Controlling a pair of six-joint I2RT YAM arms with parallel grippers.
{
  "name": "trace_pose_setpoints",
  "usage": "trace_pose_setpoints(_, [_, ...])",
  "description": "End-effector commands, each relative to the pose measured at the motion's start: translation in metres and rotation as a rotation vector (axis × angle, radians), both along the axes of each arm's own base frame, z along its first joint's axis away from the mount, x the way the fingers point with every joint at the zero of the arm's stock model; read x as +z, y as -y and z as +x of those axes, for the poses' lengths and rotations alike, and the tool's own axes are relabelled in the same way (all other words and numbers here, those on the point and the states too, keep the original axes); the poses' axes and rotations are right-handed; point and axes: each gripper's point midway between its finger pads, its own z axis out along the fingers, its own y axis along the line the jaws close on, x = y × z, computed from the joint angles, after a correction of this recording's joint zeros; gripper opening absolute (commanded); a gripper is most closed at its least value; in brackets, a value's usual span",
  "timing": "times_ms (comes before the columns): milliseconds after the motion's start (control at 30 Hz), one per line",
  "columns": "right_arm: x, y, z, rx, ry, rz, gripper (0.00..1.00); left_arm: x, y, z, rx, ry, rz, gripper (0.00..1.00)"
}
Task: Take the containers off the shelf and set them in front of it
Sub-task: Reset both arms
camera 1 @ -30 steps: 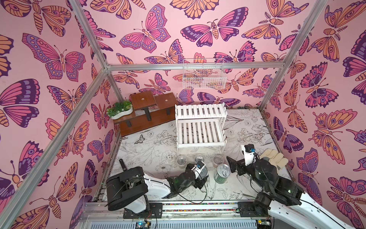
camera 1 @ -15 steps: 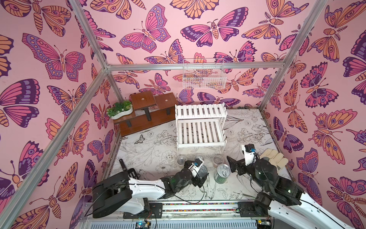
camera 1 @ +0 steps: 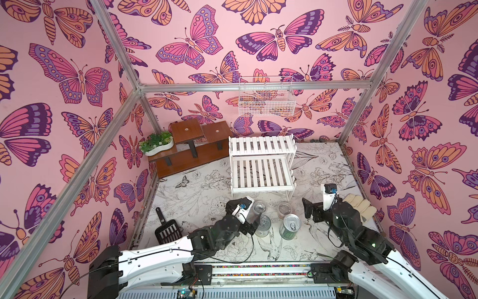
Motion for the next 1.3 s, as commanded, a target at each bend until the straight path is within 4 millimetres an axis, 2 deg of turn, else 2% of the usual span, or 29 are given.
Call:
trace_pose_setpoints(0, [0.009, 0.014, 0.011, -0.061, 0.015, 0.031, 0.99, 0.0, -0.039, 0.015, 0.129, -0.004, 0.071, 1.0])
trace_pose_setpoints(200, [0.011, 0.037, 0.031, -0.163, 0.028, 0.051, 0.99, 0.02, -0.076, 0.031, 0.248, 0.027, 0.02, 1.0])
trace_pose_setpoints(433, [0.006, 0.048, 0.052, -0.219, 0.034, 0.016, 0.99, 0.013, -0.111, 0.053, 0.389, 0.019, -0.005, 1.0])
trace_pose_setpoints(700, [-0.002, 0.064, 0.074, -0.304, 0.064, -0.061, 0.99, 0.02, -0.149, 0.08, 0.523, 0.04, -0.065, 1.0])
trace_pose_setpoints(800, [-0.01, 0.07, 0.086, -0.335, 0.066, -0.092, 0.99, 0.017, -0.16, 0.095, 0.559, 0.037, -0.083, 1.0])
trace_pose_setpoints(1000, [-0.032, 0.081, 0.108, -0.372, 0.042, -0.135, 0.99, 0.02, -0.168, 0.118, 0.592, 0.075, -0.04, 1.0])
trace_pose_setpoints(1267, [-0.065, 0.089, 0.123, -0.379, 0.065, -0.25, 0.99, 0.005, -0.206, 0.13, 0.691, 0.099, -0.055, 1.0])
